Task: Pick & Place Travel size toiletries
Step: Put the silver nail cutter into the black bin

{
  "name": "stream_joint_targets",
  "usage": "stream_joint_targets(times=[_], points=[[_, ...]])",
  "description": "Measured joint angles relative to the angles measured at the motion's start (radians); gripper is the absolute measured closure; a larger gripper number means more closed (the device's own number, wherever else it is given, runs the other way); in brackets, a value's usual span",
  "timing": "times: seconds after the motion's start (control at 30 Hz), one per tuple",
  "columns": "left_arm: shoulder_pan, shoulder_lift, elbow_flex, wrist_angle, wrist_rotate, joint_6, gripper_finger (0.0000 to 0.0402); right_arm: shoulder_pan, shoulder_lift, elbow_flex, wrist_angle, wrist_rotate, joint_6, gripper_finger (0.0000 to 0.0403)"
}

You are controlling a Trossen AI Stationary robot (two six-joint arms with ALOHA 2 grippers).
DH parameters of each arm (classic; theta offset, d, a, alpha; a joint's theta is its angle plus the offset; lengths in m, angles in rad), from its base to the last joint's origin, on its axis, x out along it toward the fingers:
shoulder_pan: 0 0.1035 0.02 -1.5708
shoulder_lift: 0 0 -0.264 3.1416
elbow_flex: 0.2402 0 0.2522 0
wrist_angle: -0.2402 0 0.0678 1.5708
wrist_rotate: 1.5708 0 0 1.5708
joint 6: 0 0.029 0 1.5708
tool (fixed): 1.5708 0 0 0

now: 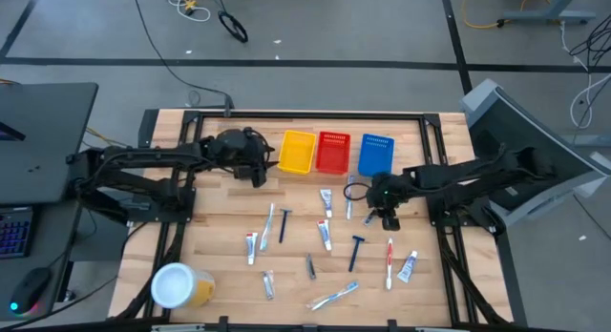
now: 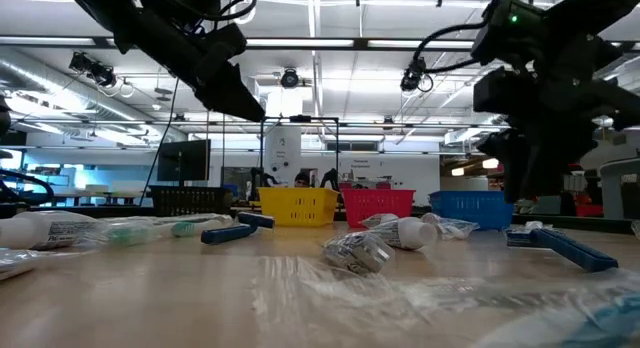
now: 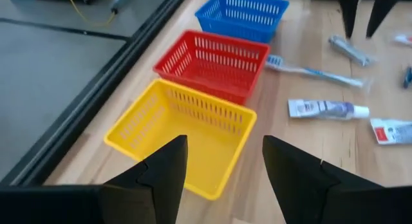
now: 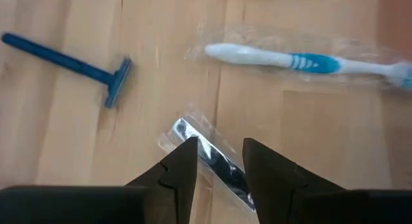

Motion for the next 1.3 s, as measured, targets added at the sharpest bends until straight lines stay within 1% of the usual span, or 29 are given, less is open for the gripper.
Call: stream_joint_targets(times=[0.13, 0.3, 0.47, 0.67, 0.77, 0.97, 1.3], points=[[0.0, 0.0, 0.0, 0.044, 0.001, 0.008, 0.019, 0.0, 0.042, 0.0, -0.001, 0.016, -0.056, 0.0269], [0.0, 0.0, 0.0, 0.051, 0.014, 0.003, 0.019, 0.0, 0.072, 0.0, -0.031, 0.025, -0.061, 0.0269], [0.0, 0.0, 0.0, 0.051, 0.015, 0.007, 0.019, 0.0, 0.074, 0.0, -0.065, 0.027, -0.069, 0.0269], [0.0, 0.0, 0.0, 0.05, 0.015, 0.007, 0.019, 0.0, 0.074, 0.0, -0.058, 0.043, -0.184, 0.0269], [0.0, 0.0, 0.0, 0.05, 0.016, 0.007, 0.019, 0.0, 0.074, 0.0, -0.065, 0.043, -0.209, 0.0269], [0.0, 0.0, 0.0, 0.05, 0.016, 0.028, 0.019, 0.0, 0.077, 0.0, -0.068, 0.034, -0.211, 0.0269], [0.0, 0.0, 0.0, 0.05, 0.016, 0.028, 0.019, 0.0, 0.158, -0.012, -0.032, 0.036, -0.219, 0.0269]])
